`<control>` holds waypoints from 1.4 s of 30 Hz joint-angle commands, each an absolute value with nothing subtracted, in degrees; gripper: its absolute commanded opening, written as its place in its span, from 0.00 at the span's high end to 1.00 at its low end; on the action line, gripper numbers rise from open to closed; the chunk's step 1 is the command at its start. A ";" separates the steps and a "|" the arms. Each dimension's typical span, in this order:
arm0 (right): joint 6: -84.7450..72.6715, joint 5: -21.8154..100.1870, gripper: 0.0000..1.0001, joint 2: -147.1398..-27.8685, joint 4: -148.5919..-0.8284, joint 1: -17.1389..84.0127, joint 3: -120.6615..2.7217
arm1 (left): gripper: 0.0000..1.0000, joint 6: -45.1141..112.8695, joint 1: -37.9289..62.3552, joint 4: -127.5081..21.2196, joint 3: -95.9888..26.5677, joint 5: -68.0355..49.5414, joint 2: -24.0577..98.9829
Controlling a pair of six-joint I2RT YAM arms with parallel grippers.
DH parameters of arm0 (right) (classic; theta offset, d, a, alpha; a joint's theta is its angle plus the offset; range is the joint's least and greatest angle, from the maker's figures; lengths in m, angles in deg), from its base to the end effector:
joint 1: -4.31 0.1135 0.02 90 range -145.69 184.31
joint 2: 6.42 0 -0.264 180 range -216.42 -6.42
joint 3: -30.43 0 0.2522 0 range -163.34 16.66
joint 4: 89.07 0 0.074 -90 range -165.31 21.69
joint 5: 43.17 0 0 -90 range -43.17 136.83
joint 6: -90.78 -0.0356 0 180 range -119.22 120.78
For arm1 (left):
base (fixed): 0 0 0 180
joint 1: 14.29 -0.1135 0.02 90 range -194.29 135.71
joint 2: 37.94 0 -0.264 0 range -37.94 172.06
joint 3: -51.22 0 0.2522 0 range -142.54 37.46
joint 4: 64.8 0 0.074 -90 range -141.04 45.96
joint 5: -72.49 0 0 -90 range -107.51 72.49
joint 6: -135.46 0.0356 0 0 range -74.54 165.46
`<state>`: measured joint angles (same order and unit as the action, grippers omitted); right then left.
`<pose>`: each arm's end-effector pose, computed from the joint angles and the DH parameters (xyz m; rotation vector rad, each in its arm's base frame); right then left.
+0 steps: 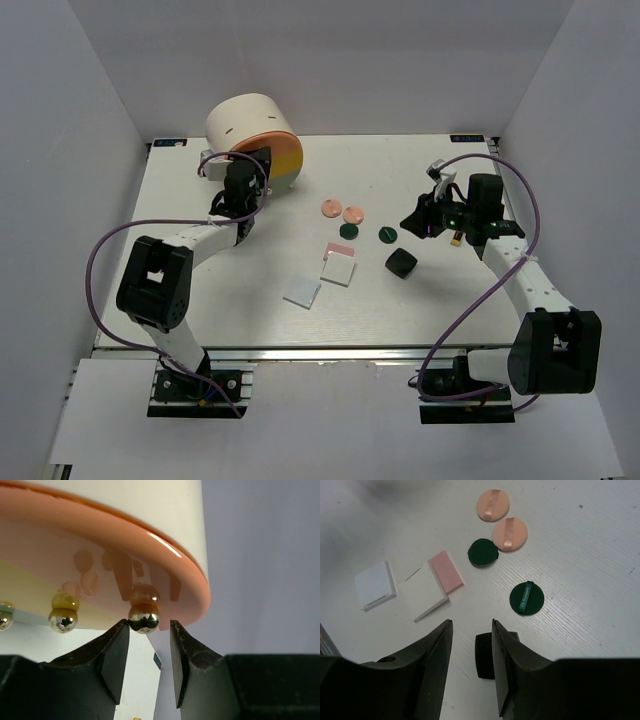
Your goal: Organize the makeup
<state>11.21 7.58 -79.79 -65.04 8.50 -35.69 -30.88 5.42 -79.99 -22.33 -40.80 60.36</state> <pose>0.2790 0.0430 0.2819 -0.6542 1.9379 0.6526 0.3741 -0.1191 0.2514 -1.1171 1.4195 -0.8735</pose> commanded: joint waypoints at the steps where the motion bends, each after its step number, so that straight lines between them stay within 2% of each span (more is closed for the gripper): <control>1: 11.85 6.40 0.57 -79.37 -67.13 8.53 -35.81 | 0.52 -31.45 4.44 -79.25 -23.19 -42.29 59.26; 8: 12.47 6.66 0.57 -78.93 -67.04 8.53 -35.63 | 0.53 -31.80 3.91 -78.81 -23.36 -42.12 59.00; 12: 12.56 6.75 0.57 -78.85 -66.96 8.53 -35.63 | 0.59 -32.33 3.91 -79.52 -22.66 -42.12 58.82; 15: 12.73 6.92 0.57 -78.67 -66.87 8.53 -35.54 | 0.60 -32.33 3.82 -79.78 -22.75 -41.68 59.09; 20: 13.26 7.19 0.57 -78.32 -66.69 8.53 -35.28 | 0.75 -32.41 3.82 -81.10 -21.96 -40.63 59.09; 26: 13.61 7.54 0.57 -77.97 -66.52 8.53 -34.93 | 0.83 -33.64 3.99 -85.40 -17.40 -35.10 57.60; 42: 14.14 8.77 0.55 -78.05 -66.08 8.53 -34.31 | 0.83 -32.94 9.18 -86.55 -2.80 -29.90 45.73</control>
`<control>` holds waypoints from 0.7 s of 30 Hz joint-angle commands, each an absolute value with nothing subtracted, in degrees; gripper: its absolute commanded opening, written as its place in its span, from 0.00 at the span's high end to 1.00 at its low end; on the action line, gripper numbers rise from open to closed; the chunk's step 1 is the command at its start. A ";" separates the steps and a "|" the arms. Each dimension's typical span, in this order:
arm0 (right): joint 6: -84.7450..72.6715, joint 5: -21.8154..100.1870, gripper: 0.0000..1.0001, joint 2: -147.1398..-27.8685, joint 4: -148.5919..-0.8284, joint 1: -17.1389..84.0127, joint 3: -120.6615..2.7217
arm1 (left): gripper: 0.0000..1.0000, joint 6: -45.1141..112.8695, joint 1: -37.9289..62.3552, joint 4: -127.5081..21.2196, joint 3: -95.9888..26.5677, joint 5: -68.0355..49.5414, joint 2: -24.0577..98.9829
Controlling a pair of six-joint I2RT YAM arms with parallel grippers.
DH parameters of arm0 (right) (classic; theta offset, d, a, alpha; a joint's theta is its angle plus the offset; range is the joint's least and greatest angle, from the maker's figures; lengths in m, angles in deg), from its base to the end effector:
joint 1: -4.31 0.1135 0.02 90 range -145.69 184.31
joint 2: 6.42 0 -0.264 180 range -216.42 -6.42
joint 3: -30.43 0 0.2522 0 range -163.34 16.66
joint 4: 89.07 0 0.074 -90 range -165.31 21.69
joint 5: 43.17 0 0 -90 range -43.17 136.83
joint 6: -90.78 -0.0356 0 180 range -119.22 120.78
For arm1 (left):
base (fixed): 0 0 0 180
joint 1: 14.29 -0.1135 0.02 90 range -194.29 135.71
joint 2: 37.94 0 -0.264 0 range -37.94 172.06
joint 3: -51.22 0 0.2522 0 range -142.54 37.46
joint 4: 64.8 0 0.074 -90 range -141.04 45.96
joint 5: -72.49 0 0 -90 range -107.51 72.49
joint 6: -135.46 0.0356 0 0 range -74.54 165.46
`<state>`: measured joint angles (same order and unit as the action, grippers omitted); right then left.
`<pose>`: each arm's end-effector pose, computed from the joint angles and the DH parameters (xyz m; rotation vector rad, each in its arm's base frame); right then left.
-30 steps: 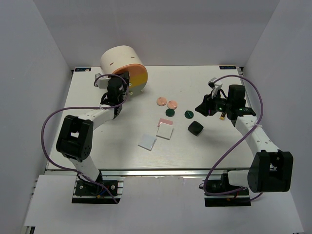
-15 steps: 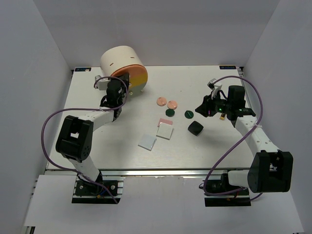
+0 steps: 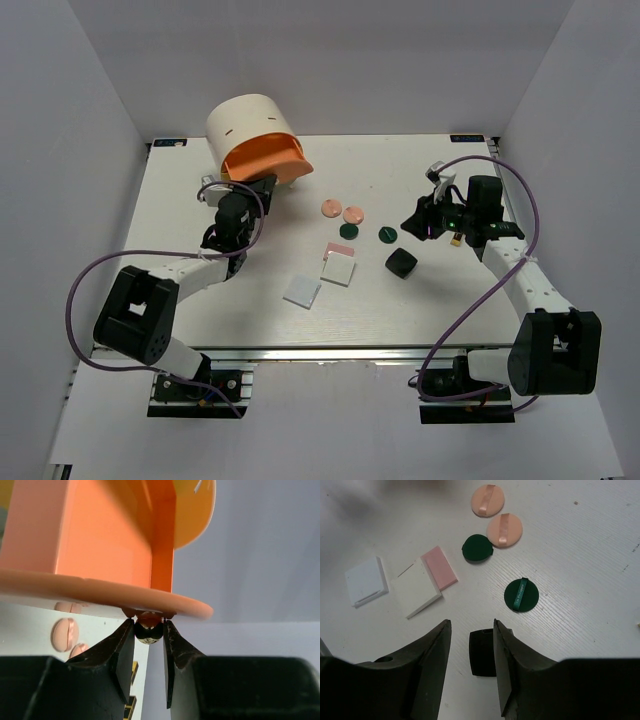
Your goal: Organize the makeup
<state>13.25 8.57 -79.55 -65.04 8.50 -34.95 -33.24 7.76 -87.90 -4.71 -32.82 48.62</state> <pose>0.2776 0.0424 0.2784 -0.6769 1.9370 0.6160 0.3081 -0.1146 0.2343 -1.0450 1.4899 -1.0653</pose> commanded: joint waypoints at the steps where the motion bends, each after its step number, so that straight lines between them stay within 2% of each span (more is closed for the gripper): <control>1: 14.22 8.94 0.55 -78.05 -65.99 8.53 -34.23 | 0.83 -33.03 9.35 -86.29 -1.93 -29.99 44.95; 4: 14.66 9.30 0.51 -78.23 -65.64 8.53 -34.31 | 0.77 -33.03 9.44 -85.50 -1.04 -30.16 43.80; 5: 14.84 9.38 0.49 -78.67 -65.46 8.53 -34.40 | 0.63 -32.94 9.44 -85.32 -0.86 -30.34 43.62; 6: 15.36 9.56 0.45 -78.93 -64.68 8.53 -34.75 | 0.56 -32.85 9.44 -84.62 -0.86 -30.43 43.44; 7: 15.72 10.00 0.43 -79.54 -64.32 8.53 -35.10 | 0.41 -32.59 9.44 -84.18 -0.95 -30.78 43.18; 11: 18.44 12.10 0.35 -82.27 -61.43 8.79 -36.51 | 0.24 -31.45 9.44 -82.51 -1.39 -30.87 42.39; 17: 22.31 19.13 0.35 -88.68 -56.41 11.16 -39.76 | 0.21 -28.81 9.44 -78.92 -1.39 -30.25 40.02; 21: 20.56 26.76 0.38 -92.46 -57.02 13.53 -41.43 | 0.21 -27.06 9.44 -75.22 -0.25 -30.16 36.69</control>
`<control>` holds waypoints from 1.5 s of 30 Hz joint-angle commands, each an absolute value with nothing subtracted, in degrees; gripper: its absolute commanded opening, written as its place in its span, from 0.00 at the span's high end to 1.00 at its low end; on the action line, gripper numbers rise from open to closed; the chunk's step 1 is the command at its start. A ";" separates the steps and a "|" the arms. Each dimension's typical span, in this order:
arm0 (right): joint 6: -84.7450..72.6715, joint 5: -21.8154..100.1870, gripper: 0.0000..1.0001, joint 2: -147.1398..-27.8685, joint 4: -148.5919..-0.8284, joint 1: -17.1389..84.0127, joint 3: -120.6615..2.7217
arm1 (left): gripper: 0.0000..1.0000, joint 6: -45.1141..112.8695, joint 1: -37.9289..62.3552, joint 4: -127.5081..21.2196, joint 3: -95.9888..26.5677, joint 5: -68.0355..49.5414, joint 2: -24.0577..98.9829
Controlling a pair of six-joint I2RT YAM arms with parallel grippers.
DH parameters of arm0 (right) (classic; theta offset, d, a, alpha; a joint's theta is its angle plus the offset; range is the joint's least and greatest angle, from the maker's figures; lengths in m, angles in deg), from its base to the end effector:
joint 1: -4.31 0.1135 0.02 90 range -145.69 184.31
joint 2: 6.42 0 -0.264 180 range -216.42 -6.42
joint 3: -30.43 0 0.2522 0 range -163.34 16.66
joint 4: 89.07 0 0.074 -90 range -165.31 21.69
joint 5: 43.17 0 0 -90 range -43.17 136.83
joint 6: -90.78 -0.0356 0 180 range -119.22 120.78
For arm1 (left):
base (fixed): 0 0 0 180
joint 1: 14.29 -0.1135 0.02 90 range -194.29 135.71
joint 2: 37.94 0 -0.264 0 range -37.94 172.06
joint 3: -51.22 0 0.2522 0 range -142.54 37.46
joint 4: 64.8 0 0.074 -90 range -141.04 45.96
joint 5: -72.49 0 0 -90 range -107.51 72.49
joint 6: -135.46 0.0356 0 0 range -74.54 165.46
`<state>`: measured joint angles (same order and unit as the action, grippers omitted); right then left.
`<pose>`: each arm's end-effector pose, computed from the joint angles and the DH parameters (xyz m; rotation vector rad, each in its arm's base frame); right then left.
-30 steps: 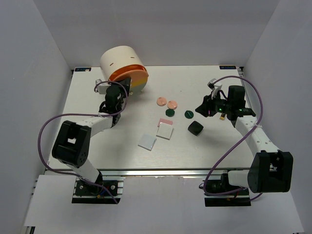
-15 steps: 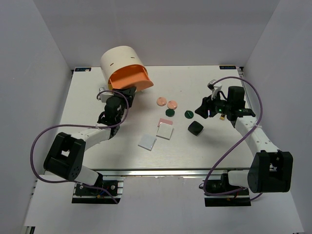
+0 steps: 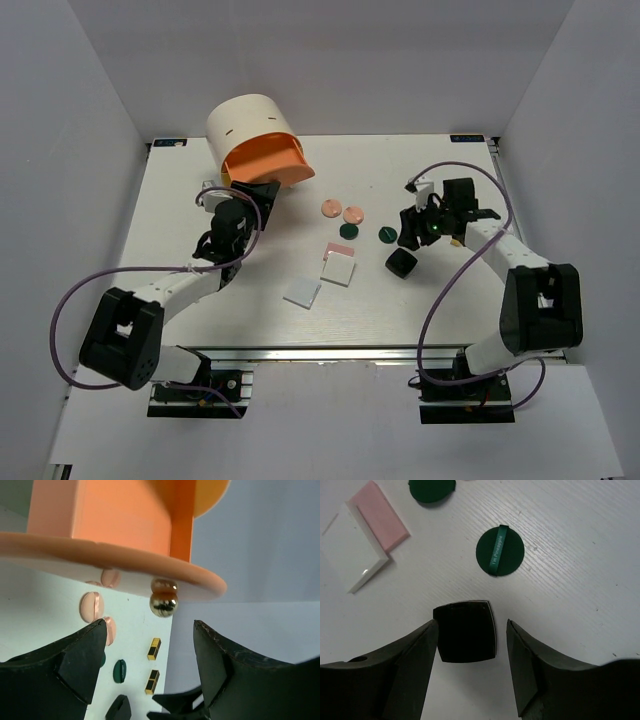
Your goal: Organize the makeup
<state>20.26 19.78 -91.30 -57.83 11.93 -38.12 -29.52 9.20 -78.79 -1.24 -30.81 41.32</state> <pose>0.3049 0.0571 0.2275 -0.7550 2.2073 0.4626 0.2801 -0.1128 0.2351 -0.9844 1.6344 -1.0038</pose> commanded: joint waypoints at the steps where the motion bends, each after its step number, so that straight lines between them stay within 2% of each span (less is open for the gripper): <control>1: 19.94 28.01 0.38 -94.03 -57.37 13.89 -41.87 | 0.21 -26.53 9.44 -74.60 0.97 -30.16 35.81; 5: 15.99 31.62 0.38 -98.87 -58.43 14.77 -45.55 | 0.21 -24.77 9.36 -69.96 4.23 -30.95 30.45; 15: 14.75 30.57 0.37 -114.69 -53.34 15.38 -59.70 | 0.20 -21.16 9.44 -57.99 11.88 -33.59 16.65; 23: 16.24 29.86 0.41 -117.60 -52.01 16.61 -59.89 | 0.14 -20.02 9.36 -54.91 16.27 -33.51 10.40; 31: 16.60 29.16 0.45 -119.45 -51.75 17.32 -58.48 | 0.05 -16.42 9.44 -51.49 14.27 -32.45 11.80; 34: 16.33 28.63 0.49 -120.59 -51.66 17.41 -58.22 | 0.03 -14.93 9.44 -51.31 13.12 -32.27 12.50; 40: 18.35 28.37 0.67 -122.09 -51.49 17.41 -58.66 | 0.03 -14.04 9.44 -49.55 12.41 -32.01 11.90; 43: 19.67 27.32 0.85 -121.74 -50.52 17.41 -59.45 | 0.03 -13.96 9.36 -49.37 13.29 -32.27 10.40; 45: 20.29 26.36 0.92 -121.13 -49.39 17.49 -59.89 | 0.03 -14.04 9.44 -49.11 13.46 -32.54 9.70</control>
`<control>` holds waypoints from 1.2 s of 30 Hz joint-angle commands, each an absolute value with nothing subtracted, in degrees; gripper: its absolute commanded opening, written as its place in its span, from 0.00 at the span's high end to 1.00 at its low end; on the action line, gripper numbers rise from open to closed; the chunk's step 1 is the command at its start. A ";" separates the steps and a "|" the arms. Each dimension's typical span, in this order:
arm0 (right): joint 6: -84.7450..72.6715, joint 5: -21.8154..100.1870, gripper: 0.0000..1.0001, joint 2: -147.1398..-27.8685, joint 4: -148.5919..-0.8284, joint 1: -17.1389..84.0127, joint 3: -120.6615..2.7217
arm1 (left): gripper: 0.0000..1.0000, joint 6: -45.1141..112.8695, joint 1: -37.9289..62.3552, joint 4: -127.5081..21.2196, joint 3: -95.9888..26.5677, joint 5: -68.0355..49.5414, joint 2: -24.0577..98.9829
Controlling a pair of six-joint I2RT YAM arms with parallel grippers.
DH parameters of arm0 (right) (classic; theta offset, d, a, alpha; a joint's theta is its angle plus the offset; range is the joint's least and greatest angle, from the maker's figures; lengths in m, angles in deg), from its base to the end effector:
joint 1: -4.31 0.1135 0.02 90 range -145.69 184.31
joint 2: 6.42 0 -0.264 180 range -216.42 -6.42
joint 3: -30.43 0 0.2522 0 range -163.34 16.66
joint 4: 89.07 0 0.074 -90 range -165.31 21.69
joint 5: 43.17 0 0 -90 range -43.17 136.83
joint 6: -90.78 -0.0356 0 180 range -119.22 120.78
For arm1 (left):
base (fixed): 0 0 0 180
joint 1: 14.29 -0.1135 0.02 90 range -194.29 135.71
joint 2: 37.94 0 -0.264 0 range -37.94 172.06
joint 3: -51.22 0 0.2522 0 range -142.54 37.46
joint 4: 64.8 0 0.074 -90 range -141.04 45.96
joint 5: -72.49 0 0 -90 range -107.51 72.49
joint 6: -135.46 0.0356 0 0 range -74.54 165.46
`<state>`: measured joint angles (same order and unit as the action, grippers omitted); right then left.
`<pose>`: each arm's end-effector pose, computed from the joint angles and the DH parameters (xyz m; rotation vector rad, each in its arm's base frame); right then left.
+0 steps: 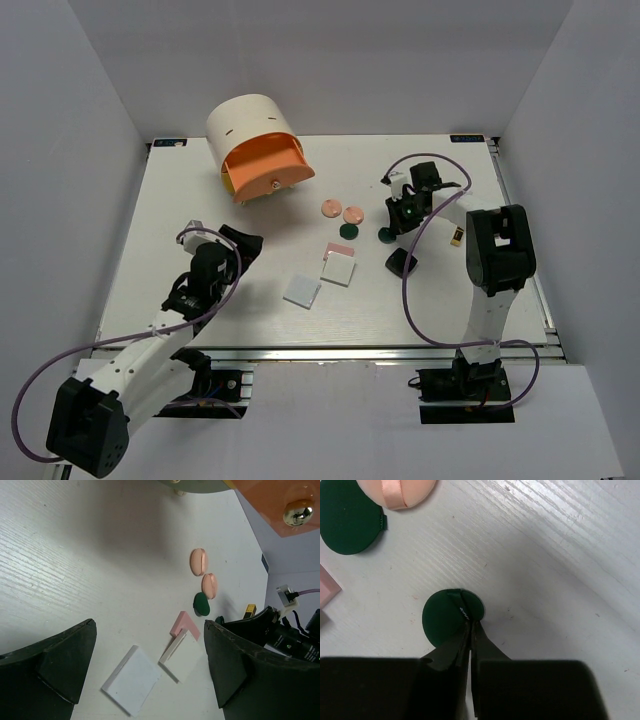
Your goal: Organize the makeup
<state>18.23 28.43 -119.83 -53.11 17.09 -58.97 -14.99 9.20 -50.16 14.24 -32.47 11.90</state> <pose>0.3966 0.1015 0.1598 -0.7810 2.4617 0.3894 0.1795 -0.0680 0.2091 -0.8202 1.9289 -0.6439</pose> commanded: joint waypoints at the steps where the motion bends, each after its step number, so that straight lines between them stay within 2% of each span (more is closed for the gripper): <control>1: 21.16 25.65 0.95 -120.77 -48.86 17.49 -60.50 | 0.02 -14.04 9.44 -48.93 13.55 -32.62 9.35; 2: 21.60 24.78 1.00 -120.25 -48.15 17.41 -61.03 | 0.02 -14.04 9.44 -48.76 13.64 -32.80 8.91; 12: 24.33 9.74 1.00 -111.63 -41.73 18.37 -73.06 | 0.02 -13.52 9.36 -47.53 14.17 -32.71 6.71; 19: 23.37 10.17 1.00 -110.22 -43.49 27.23 -84.48 | 0.02 -13.43 9.36 -47.00 14.96 -32.71 4.43; 28: 15.64 12.63 1.00 -117.86 -50.59 36.03 -107.06 | 0.02 -13.96 9.36 -45.68 16.01 -33.33 0.82; 36: 14.49 18.87 1.00 -120.15 -64.22 42.53 -108.41 | 0.02 -13.17 9.36 -45.50 16.19 -34.21 -0.59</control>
